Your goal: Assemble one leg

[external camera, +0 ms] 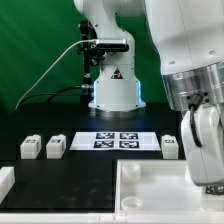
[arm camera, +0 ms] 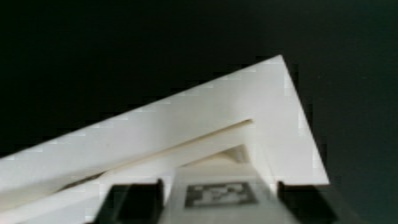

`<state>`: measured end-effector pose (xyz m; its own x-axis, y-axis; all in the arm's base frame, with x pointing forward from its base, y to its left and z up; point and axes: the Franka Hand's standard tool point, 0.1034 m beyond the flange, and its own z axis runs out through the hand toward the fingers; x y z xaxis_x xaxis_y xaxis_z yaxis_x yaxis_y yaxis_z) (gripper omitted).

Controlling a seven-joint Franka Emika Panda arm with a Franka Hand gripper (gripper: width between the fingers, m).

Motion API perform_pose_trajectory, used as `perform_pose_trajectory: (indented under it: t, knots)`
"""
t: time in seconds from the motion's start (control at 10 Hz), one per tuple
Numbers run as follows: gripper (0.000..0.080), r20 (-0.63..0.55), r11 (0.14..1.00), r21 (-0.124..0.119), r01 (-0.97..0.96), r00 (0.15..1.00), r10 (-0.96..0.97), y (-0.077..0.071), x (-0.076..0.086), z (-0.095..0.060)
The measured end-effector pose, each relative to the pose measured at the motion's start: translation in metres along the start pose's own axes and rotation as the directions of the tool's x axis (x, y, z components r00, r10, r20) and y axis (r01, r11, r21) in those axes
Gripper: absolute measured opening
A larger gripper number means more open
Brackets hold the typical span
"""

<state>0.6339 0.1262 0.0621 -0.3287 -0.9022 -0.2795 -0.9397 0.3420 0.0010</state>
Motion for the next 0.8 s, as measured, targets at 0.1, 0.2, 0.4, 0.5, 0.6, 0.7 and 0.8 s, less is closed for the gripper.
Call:
perform_pose_trajectory:
  t: [0.1,0.2,0.4,0.5,0.6,0.7,0.8]
  knots:
    - [0.0466,0.0,1.0,0.0,0.0,1.0,0.0,0.0,0.0,0.0]
    - [0.0584,0.0,1.0,0.0,0.0,1.0,0.0,0.0,0.0,0.0]
    - [0.0637,0.004,0.999,-0.004,0.044,0.999,-0.044,0.004,-0.003,-0.002]
    - [0.0637,0.007,0.998,0.0,0.059,0.998,-0.059,0.006,-0.004,-0.007]
    - [0.0648,0.011,0.998,0.005,0.063,0.998,-0.063,0.005,-0.005,-0.012]
    - [0.0648,0.012,0.998,0.008,0.064,0.998,-0.064,0.005,-0.006,-0.014]
    - [0.0648,0.011,0.998,0.005,0.063,0.998,-0.063,0.005,-0.005,-0.012]
